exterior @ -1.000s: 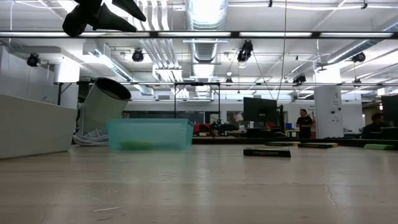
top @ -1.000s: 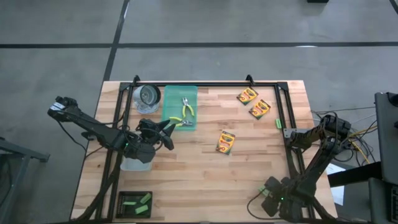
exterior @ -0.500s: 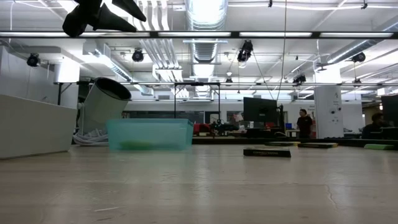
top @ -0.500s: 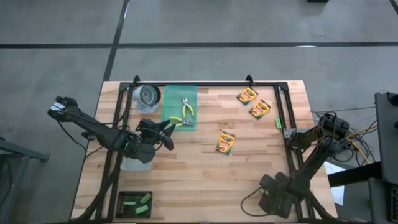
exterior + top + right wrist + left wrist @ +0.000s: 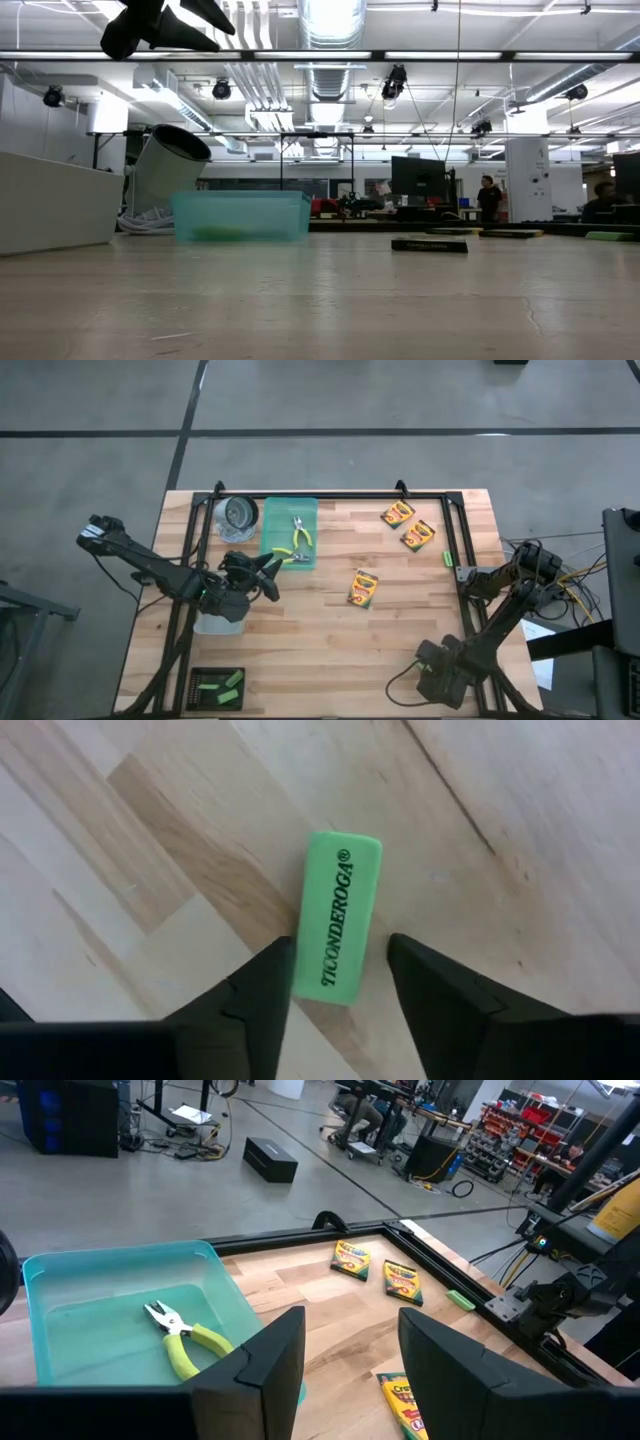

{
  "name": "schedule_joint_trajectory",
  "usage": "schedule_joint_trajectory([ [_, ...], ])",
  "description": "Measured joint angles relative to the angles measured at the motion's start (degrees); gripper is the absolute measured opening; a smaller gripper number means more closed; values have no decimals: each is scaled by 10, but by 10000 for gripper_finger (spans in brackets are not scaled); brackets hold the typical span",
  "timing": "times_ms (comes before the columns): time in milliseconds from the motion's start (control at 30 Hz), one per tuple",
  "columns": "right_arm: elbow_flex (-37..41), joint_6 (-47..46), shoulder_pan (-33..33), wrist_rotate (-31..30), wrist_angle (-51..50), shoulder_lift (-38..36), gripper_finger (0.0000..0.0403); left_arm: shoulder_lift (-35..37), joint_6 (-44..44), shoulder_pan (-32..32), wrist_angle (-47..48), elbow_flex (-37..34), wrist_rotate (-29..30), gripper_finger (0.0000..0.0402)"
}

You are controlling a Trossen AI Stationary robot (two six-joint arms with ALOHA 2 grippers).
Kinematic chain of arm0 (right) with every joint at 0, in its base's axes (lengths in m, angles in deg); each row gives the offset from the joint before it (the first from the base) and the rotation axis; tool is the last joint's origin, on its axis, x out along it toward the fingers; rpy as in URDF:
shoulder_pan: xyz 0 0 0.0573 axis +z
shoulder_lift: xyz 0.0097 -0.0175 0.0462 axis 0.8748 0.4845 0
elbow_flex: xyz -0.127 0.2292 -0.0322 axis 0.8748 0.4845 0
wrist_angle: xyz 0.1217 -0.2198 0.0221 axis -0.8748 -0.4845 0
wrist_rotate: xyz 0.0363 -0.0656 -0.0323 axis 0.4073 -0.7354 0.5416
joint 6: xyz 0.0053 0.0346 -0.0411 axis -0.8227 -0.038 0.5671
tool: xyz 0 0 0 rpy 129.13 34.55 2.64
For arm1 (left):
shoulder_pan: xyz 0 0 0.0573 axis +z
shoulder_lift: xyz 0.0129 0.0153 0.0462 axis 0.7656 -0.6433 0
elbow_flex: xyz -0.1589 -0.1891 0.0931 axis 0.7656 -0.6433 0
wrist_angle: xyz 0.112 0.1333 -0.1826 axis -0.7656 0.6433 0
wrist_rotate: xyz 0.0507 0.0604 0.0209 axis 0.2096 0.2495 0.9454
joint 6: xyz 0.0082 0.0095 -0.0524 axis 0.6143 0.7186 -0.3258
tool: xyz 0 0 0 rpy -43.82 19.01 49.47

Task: Pick & Place School Supplies
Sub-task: Put the green eraser into the black bin

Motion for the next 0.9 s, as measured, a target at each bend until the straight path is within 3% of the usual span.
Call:
schedule_joint_trajectory([
  [367, 1, 0, 0, 1, -4, -3, 69, 0, -3, 1, 0, 0, 0, 168],
  [700, 3, -19, 2, -50, -8, -20, 70, 0, -14, 1, 0, 0, 0, 168],
  [900, 3, -22, 1, -75, -18, -29, 69, 0, -79, 1, -2, 0, -3, 168],
])
